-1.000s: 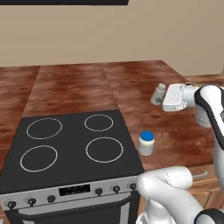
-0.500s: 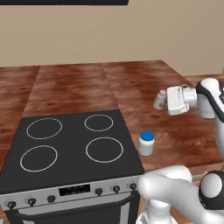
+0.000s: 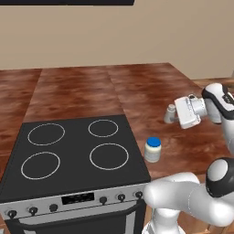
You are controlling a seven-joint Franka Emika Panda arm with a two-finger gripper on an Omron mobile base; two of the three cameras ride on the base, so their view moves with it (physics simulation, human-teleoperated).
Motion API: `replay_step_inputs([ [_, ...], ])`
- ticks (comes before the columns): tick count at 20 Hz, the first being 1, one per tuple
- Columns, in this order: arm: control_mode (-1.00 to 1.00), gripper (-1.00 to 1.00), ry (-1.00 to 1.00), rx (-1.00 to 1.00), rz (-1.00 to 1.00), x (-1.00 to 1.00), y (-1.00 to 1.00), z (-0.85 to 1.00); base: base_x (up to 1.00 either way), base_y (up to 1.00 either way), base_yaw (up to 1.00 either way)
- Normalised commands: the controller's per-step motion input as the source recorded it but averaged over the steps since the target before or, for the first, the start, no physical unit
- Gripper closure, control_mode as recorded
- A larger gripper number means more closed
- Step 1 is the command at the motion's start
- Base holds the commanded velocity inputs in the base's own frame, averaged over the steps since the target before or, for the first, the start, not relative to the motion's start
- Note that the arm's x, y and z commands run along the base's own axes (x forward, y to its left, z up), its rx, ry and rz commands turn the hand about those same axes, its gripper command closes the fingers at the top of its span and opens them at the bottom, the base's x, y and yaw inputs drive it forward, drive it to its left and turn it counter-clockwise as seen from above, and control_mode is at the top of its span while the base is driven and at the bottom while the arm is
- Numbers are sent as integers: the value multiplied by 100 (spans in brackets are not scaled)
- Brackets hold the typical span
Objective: Collect the paprika, mayonnaise, and shaker from the cabinet and place them next to the stove.
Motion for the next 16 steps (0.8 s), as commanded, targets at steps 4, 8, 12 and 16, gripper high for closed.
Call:
replay_step_inputs([
  [4,-100,100,0,-3,0,0,20,-42,0,0,0],
  [8,-100,100,0,0,0,3,28,-39,0,0,0],
  [12,-100,100,0,0,0,8,32,-33,0,0,0],
  [16,-100,100,0,0,0,20,8,-17,0,0,0],
])
